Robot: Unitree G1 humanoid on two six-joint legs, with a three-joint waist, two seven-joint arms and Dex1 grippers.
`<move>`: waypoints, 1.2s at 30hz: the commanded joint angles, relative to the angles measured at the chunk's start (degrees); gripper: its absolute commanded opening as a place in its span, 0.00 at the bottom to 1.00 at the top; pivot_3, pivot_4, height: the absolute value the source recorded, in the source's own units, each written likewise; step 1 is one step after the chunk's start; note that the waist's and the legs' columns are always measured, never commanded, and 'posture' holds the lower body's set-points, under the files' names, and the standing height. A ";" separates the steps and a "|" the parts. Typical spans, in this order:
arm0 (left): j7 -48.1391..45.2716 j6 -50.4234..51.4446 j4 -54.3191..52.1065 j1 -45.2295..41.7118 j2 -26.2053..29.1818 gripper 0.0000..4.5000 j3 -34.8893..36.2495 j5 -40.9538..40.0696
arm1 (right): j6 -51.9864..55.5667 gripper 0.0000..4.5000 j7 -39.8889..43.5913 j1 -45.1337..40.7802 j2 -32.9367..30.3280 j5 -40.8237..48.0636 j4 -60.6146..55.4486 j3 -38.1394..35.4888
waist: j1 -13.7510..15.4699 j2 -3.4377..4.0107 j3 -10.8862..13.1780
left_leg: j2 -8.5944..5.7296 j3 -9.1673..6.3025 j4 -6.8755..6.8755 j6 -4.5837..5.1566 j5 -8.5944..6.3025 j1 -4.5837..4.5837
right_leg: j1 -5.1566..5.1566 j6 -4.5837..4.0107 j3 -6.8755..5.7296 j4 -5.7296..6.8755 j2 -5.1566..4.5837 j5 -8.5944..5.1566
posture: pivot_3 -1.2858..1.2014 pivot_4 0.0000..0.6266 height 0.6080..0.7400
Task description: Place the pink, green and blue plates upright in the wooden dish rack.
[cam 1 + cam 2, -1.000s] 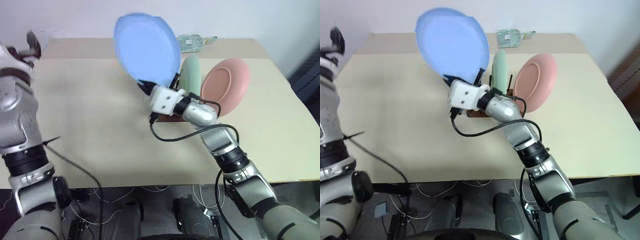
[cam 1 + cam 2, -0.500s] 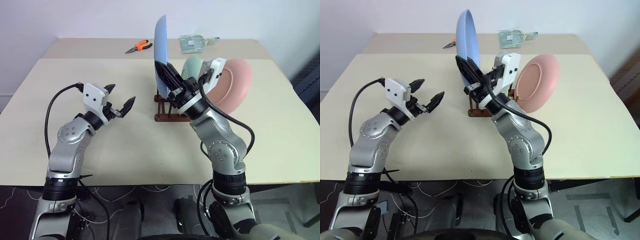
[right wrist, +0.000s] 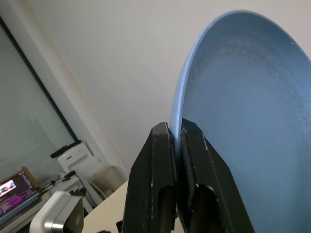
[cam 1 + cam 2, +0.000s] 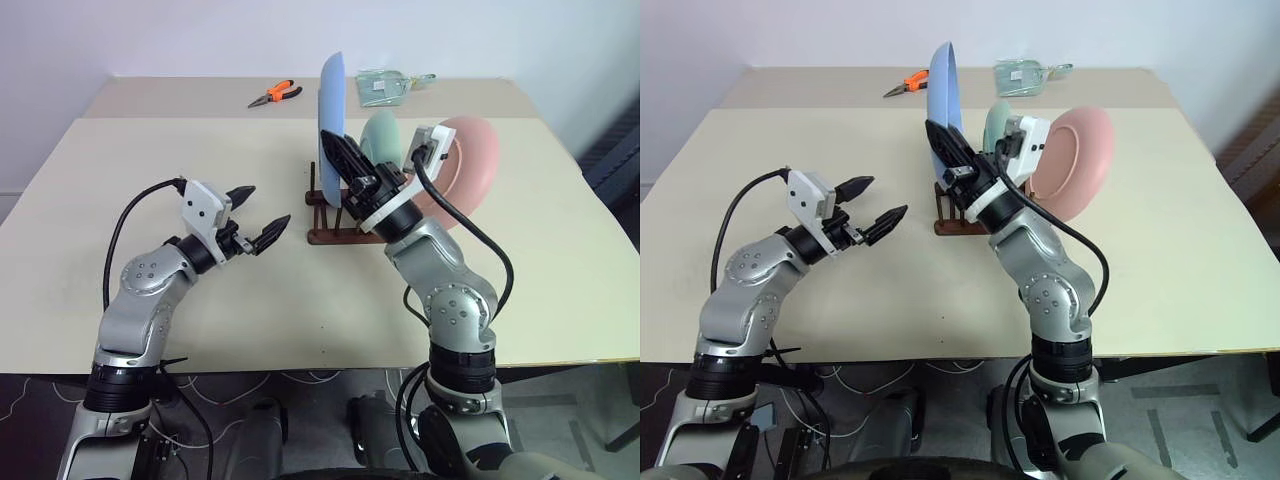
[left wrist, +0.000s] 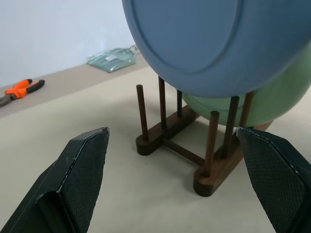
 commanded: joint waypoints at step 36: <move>-2.66 -0.12 -2.49 1.40 0.44 0.97 -1.88 0.84 | -8.42 0.77 9.57 -7.98 -20.55 -19.74 -0.53 10.05 | 0.04 0.04 0.03 | -0.01 0.02 0.00 0.00 0.00 -0.05 | -0.03 0.00 0.00 -0.07 0.00 0.00 | 0.52 0.24 1.00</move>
